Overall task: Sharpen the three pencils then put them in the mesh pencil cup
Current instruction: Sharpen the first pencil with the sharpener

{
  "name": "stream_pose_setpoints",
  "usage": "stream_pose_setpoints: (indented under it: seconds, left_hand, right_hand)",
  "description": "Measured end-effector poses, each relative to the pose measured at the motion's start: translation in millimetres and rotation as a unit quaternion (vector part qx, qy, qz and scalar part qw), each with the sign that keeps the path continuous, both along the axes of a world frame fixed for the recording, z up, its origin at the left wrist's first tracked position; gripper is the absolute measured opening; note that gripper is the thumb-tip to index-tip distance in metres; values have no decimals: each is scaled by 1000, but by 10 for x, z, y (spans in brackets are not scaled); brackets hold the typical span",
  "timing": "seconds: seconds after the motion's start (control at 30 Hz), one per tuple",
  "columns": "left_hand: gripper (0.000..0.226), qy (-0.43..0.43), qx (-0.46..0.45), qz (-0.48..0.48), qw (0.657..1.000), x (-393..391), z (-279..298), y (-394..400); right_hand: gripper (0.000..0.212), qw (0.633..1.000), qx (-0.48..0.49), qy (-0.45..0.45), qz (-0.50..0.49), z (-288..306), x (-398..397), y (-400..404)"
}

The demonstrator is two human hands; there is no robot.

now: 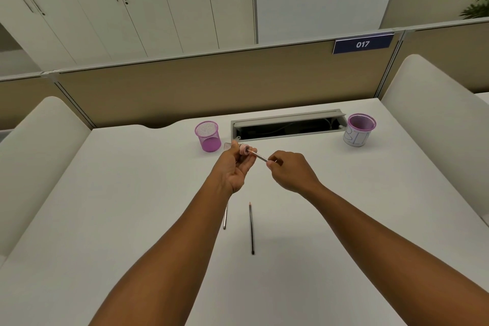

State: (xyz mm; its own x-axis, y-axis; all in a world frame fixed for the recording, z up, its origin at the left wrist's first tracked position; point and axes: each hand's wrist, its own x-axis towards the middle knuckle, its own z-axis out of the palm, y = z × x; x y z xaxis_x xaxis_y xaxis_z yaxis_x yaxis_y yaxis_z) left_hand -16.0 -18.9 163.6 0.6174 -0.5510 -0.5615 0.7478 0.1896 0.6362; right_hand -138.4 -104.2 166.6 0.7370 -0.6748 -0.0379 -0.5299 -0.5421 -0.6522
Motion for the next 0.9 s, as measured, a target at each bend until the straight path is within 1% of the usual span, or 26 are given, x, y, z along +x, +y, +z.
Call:
stream_pose_setpoints:
  seconds: [0.17,0.27,0.33,0.37,0.4,0.43,0.47,0.5,0.53,0.57,0.6,0.63,0.67,0.73,0.8,0.83,0.9]
  left_hand:
    - [36,-15,7,-11,1000,-3,11,-19]
    - [28,-39,15,-35,999,-25,13,-27]
    - [27,-49,13,-46,998,-37,14,-37]
    - [29,-50,9,-48,998,-43,17,-41]
    - [30,-48,4,-48,998,-49,21,-45]
    - [31,-45,1,-48,998,-53,25,-47]
    - [31,-44,-3,-47,998,-55,27,-46]
    - [30,-45,-8,-45,998,-52,28,-44]
    - [30,-48,-13,-46,998,-49,29,-41]
    - [29,-50,-15,-47,998,-46,32,-38]
    - [29,-51,-14,-48,997,-45,34,-42]
    - [29,-51,-12,-45,998,-43,35,-44]
    - [28,-52,-6,-40,998,-38,43,-48]
    - [24,-55,7,-35,998,-20,64,-66]
    - [21,-54,15,-27,998,-13,79,-76]
    - [20,-50,17,-22,998,-14,85,-74]
    - [20,-44,16,-19,999,-18,94,-74]
  right_hand:
    - [26,1000,-29,-7,-8,2,28,-4]
    - [26,997,-73,-7,-14,40,32,8]
    - [25,993,-116,4,-13,67,30,31]
    - [24,992,-126,19,-13,88,39,43]
    - [24,993,-114,38,-15,118,56,54]
    - [25,996,-69,51,-24,146,80,41]
    - [26,998,27,47,-43,190,102,7]
    - [28,984,161,31,-68,251,119,-36]
    - [30,948,304,19,-94,329,112,-69]
    - [31,912,397,14,-102,396,91,-90]
    - [32,898,429,16,-94,432,72,-105]
    - [32,904,419,24,-84,449,68,-105]
    - [31,921,381,36,-72,444,72,-90]
    - [30,964,258,48,-35,393,86,-39]
    - [26,994,102,51,5,266,108,-29]
    - [24,998,22,50,8,221,103,-18]
    - [20,993,-111,35,-1,173,76,19]
